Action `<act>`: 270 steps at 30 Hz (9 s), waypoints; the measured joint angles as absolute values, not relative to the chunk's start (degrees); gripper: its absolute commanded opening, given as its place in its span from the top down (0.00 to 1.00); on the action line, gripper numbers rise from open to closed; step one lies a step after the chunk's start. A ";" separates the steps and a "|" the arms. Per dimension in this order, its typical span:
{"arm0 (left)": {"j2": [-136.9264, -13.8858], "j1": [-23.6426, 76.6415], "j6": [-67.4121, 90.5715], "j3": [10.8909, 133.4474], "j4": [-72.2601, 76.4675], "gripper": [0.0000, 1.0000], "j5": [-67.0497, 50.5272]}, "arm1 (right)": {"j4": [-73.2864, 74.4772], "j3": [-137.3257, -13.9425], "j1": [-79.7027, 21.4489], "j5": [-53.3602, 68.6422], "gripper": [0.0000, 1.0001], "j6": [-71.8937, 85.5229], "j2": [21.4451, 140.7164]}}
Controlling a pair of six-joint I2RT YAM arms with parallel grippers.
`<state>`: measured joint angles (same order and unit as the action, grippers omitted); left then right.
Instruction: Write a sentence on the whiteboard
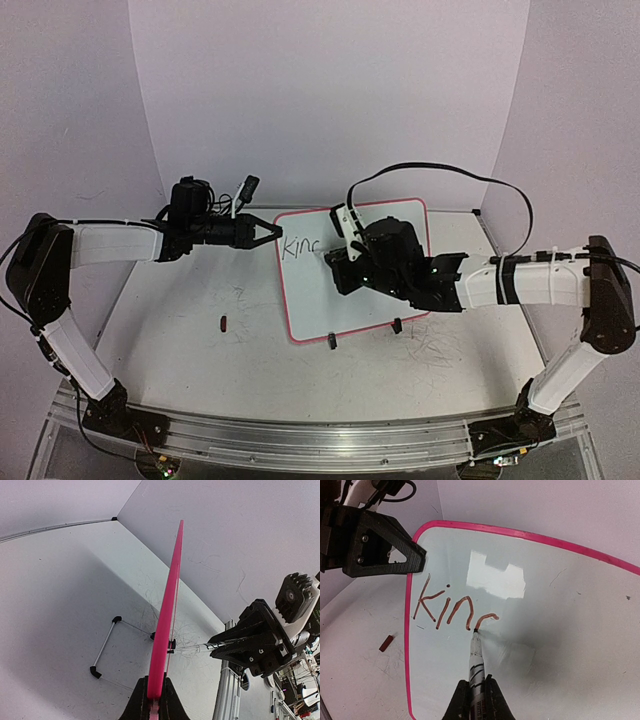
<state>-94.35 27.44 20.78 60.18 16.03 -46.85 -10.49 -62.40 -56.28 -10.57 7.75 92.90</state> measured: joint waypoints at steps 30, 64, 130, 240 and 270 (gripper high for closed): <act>-94.35 27.44 20.78 60.16 16.01 1.00 -46.76 | -10.72 -64.60 -55.13 -16.19 1.00 7.71 92.57; -94.35 27.44 20.78 60.16 15.90 1.00 -46.48 | -12.39 -60.88 -55.33 -12.97 1.00 9.37 92.15; -94.35 27.44 20.56 60.16 16.01 1.00 -46.91 | -11.16 -59.87 -54.15 -12.52 1.00 7.72 90.06; -94.13 27.59 20.43 60.16 15.99 1.00 -46.92 | -10.11 -57.65 -52.42 -12.77 1.00 11.90 87.39; -94.13 27.59 20.47 60.16 15.94 1.00 -46.76 | -12.64 -58.52 -52.38 -15.34 1.00 11.81 88.29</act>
<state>-94.13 27.59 20.47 60.16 15.94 -46.76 -12.64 -58.52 -52.38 -15.34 11.81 88.29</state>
